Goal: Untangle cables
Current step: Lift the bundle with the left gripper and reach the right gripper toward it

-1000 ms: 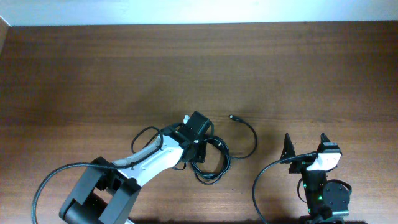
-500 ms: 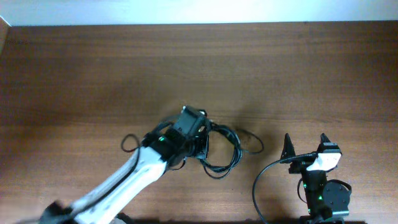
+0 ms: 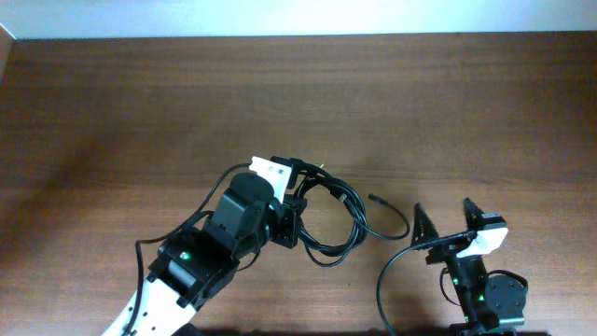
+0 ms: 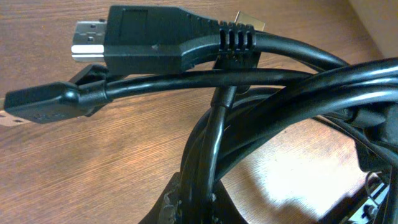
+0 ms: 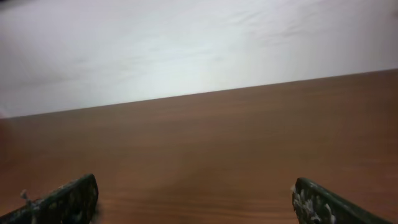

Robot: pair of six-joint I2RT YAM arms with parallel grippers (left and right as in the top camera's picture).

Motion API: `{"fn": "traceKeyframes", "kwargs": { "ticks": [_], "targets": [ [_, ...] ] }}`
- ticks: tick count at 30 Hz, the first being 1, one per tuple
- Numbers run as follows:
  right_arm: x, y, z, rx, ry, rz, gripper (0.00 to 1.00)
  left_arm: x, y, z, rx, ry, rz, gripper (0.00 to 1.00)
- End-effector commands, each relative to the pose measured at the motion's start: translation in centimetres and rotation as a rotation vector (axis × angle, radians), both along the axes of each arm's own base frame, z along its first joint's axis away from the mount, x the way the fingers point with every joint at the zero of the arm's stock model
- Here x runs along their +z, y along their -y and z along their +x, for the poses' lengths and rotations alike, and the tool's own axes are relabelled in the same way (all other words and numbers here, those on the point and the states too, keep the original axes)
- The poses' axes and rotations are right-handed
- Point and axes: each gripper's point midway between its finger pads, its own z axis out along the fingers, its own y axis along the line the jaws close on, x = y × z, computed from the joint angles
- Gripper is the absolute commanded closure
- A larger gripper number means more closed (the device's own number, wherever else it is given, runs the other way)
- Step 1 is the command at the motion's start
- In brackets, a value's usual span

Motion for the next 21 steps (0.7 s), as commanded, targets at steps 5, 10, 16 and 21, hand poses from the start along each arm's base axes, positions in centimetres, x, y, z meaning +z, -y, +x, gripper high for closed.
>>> {"fn": "traceKeyframes", "kwargs": {
  "ticks": [5, 10, 16, 21],
  "targets": [
    [3.3, -4.0, -2.2, 0.246, -0.028, 0.196, 0.01, 1.8, -3.3, 2.7, 0.168, 0.153, 0.128, 1.0],
    [5.7, -3.8, -3.8, 0.234, -0.089, 0.2, 0.01, 2.1, -3.2, 2.9, 0.182, 0.162, 0.114, 1.0],
    [8.3, -4.9, -4.9, 0.301, -0.158, 0.209, 0.01, 2.9, -1.8, 3.0, 0.067, 0.229, 0.12, 1.0],
    [8.8, -5.4, -5.5, 0.313, -0.374, 0.238, 0.01, 4.4, 0.1, 3.4, 0.013, 0.272, 0.034, 1.0]
  ]
}}
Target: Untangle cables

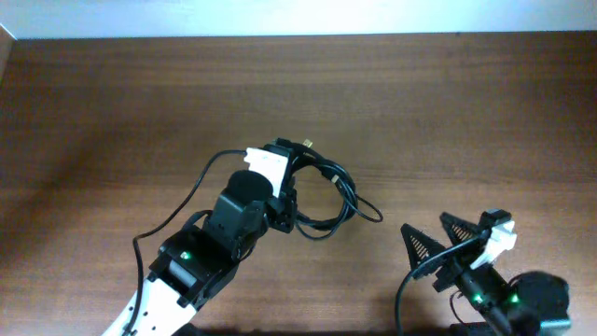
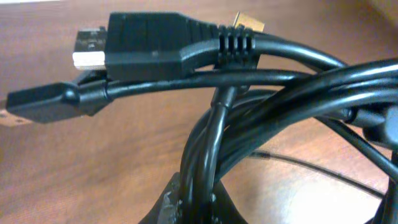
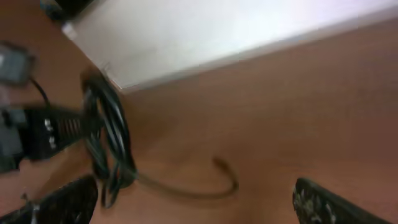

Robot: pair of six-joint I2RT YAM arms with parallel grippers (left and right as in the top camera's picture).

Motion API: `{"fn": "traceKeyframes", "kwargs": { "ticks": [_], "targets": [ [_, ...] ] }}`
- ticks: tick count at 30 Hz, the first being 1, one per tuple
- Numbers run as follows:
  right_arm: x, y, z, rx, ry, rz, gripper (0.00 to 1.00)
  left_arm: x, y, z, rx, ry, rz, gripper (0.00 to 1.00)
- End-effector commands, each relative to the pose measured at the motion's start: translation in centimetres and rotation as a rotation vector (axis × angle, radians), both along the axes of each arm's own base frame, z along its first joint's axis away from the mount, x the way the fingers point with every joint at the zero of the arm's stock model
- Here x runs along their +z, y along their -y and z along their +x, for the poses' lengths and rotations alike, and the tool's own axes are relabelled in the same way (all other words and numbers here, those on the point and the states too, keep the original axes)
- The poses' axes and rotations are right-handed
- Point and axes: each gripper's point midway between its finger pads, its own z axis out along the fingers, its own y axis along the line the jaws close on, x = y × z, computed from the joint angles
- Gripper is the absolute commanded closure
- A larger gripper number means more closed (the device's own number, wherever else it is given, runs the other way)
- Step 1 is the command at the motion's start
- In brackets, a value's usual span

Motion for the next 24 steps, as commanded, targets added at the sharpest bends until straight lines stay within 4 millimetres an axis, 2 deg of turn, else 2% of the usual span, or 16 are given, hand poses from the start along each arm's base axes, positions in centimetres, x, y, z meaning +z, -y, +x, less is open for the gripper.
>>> {"fn": "traceKeyframes", "kwargs": {
  "ticks": [1, 4, 6, 10, 12, 14, 17, 21, 24],
  "targets": [
    [2.0, -0.9, -0.4, 0.061, -0.092, 0.023, 0.01, 2.4, 2.5, -0.2, -0.12, 0.05, -0.079, 1.0],
    [2.6, -1.7, -0.2, 0.112, -0.143, 0.042, 0.01, 1.9, 3.5, -0.3, -0.152, 0.018, -0.106, 1.0],
    [2.3, -2.4, -0.1, 0.152, -0.177, 0.06, 0.01, 0.9, 4.7, -0.5, -0.198, -0.034, -0.133, 1.0],
    [2.2, -2.3, 0.7, 0.148, -0.182, 0.059, 0.01, -1.3, 5.4, 0.3, -0.182, -0.098, -0.122, 1.0],
    [2.1, -2.4, 0.8, 0.15, -0.189, 0.06, 0.01, -1.6, 5.5, 0.4, -0.182, -0.104, -0.118, 1.0],
    [1.9, -2.3, 1.0, 0.147, -0.197, 0.059, 0.01, -1.2, 5.9, 0.2, -0.203, -0.1, -0.137, 1.0],
    [1.5, -2.3, 1.3, 0.146, -0.212, 0.05, 0.01, 0.5, 7.6, -0.2, -0.246, -0.108, -0.26, 1.0],
    [0.4, -2.2, 2.1, 0.134, -0.262, 0.046, 0.01, 1.0, 8.7, -0.7, -0.252, -0.067, -0.246, 1.0],
    [-0.2, -2.4, 2.4, 0.144, -0.296, 0.052, 0.1, 0.9, 8.9, -0.8, -0.238, -0.05, -0.225, 1.0]
  ]
}}
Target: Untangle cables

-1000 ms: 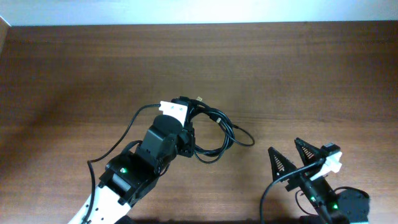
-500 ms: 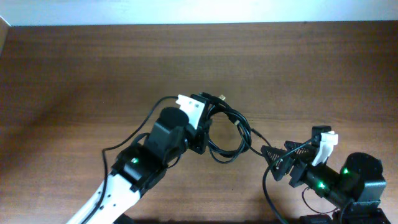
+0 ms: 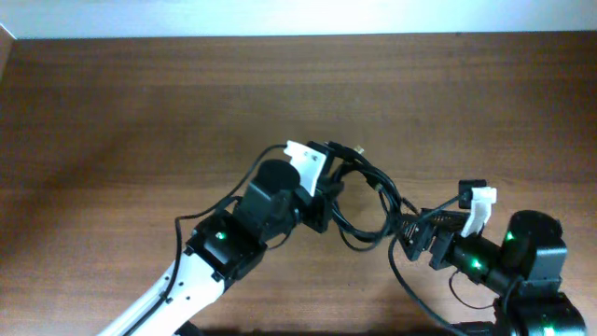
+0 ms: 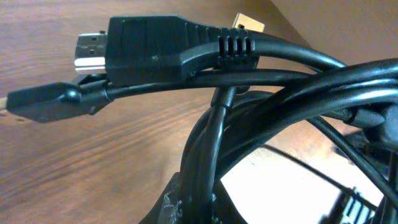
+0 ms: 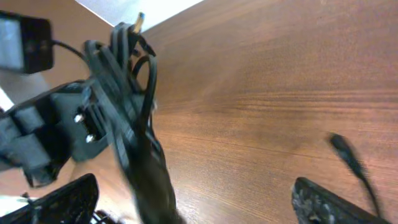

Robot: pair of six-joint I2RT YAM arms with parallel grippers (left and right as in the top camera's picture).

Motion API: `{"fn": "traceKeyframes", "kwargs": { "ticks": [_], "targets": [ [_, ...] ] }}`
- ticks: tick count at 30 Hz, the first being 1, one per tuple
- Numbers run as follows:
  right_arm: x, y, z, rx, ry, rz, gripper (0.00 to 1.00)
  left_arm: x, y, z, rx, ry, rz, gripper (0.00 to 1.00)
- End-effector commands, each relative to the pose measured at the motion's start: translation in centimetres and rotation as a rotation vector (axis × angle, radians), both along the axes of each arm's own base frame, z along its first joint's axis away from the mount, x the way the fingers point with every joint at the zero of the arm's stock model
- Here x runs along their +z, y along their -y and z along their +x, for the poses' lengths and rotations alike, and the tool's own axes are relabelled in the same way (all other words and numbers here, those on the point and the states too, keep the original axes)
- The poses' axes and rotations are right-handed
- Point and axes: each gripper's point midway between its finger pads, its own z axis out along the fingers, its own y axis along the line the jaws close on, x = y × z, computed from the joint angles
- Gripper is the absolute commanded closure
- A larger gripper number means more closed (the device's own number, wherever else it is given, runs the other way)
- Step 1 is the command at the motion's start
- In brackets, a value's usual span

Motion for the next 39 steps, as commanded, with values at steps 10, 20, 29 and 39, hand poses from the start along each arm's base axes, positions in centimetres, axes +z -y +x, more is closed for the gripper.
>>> {"fn": "traceKeyframes", "kwargs": {
  "ticks": [10, 20, 29, 39],
  "targets": [
    [-1.2, -0.1, 1.0, 0.014, -0.061, -0.015, 0.36, 1.2, -0.1, 0.5, 0.06, 0.035, 0.006, 1.0],
    [-1.2, 0.1, 1.1, 0.005, -0.06, -0.021, 0.6, 1.2, 0.2, 0.2, 0.036, 0.025, -0.006, 1.0],
    [-1.3, 0.1, 1.1, 0.005, -0.062, -0.021, 0.93, 1.3, 0.6, -0.1, 0.024, 0.029, -0.009, 1.0],
    [-1.3, 0.1, 1.1, 0.007, -0.059, -0.024, 0.91, 0.3, 0.3, -0.4, -0.059, 0.106, 0.109, 1.0]
  ]
}}
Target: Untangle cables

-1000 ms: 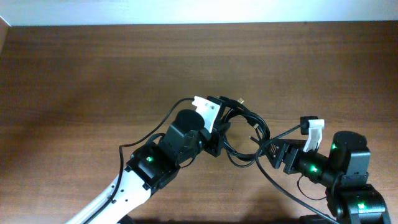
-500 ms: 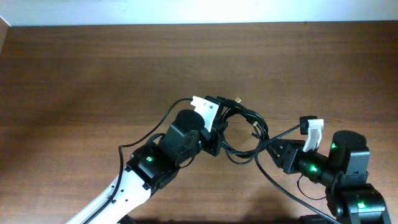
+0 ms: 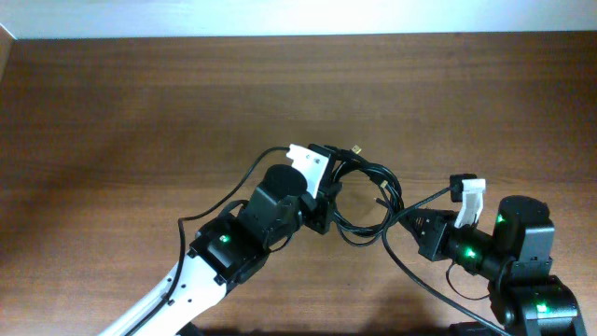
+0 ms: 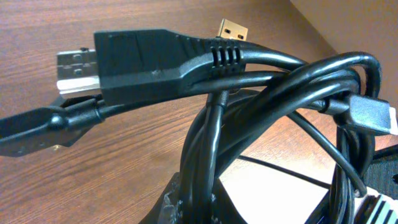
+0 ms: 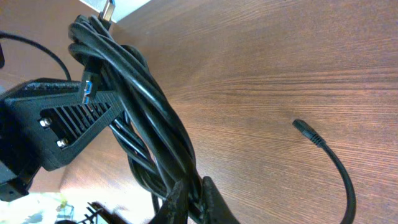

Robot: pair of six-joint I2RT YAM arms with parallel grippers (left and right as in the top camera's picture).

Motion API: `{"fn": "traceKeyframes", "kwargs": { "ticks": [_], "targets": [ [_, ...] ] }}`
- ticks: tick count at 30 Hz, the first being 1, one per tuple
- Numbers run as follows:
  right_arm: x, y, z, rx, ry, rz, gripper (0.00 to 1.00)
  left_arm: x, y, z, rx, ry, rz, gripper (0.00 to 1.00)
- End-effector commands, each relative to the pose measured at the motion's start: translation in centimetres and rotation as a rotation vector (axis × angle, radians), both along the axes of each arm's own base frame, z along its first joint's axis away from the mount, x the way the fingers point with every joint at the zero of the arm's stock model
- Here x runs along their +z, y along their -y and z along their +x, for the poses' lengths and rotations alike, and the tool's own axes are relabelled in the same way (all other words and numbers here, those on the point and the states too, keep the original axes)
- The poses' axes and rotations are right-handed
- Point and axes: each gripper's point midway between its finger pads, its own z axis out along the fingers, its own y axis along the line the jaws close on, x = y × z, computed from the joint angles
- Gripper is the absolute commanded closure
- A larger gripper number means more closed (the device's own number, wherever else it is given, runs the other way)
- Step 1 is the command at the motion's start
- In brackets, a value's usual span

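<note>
A tangled bundle of black cables (image 3: 364, 198) hangs between both grippers above the table's middle. My left gripper (image 3: 324, 203) is shut on the bundle's left side; in its wrist view the strands rise from the jaws (image 4: 200, 198) to a large USB plug (image 4: 137, 59), a slim plug (image 4: 31, 127) and a gold-tipped plug (image 4: 231, 29). My right gripper (image 3: 407, 224) is shut on the bundle's right side (image 5: 194, 200), the twisted strands (image 5: 146, 118) running up from it. A loose barrel-plug end (image 5: 308, 132) lies on the wood.
Brown wooden table (image 3: 140, 103) with a white wall (image 3: 280, 17) along its far edge. The left arm's own wire (image 3: 207, 201) loops out to the left of it, and a thin black cable (image 3: 420, 285) curves past the right arm's base.
My right gripper, then wide open with the bundle between its fingers, is now shut on the bundle. The left gripper keeps its hold, and the bundle has tilted slightly.
At first my left gripper held the bundle at the table's middle while the right stood open at the front right, facing the far wall. Then the right one faced the bundle. Then the bundle sat farther right, between the open right fingers, which now clamp it.
</note>
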Motion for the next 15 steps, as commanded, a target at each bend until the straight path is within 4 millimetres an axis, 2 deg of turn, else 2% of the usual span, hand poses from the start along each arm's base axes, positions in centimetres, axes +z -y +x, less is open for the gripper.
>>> {"fn": "traceKeyframes", "kwargs": {
  "ticks": [1, 3, 5, 7, 9, 15],
  "targets": [
    [0.6, 0.1, 0.2, -0.007, 0.015, 0.0, 0.87, 0.3, 0.6, -0.9, -0.126, 0.083, 0.091, 1.0],
    [0.6, 0.1, 0.2, -0.007, 0.014, 0.0, 0.76, 0.1, 0.5, -1.0, -0.147, 0.099, 0.119, 1.0],
    [0.6, -0.2, -0.1, 0.041, 0.041, -0.016, 0.46, 0.0, 0.4, -1.0, -0.167, 0.124, 0.145, 1.0],
    [0.9, -0.7, -0.5, 0.085, 0.06, -0.007, 0.31, -0.4, 0.3, -1.3, -0.192, 0.131, 0.174, 1.0],
    [0.9, -0.7, -0.5, 0.085, 0.061, -0.007, 0.27, -0.9, 0.5, -1.9, -0.241, 0.152, 0.218, 1.0],
    [0.9, -0.7, -0.4, 0.085, 0.061, -0.007, 0.26, -1.0, 2.3, -4.2, -0.41, 0.264, 0.303, 1.0]
  ]
}}
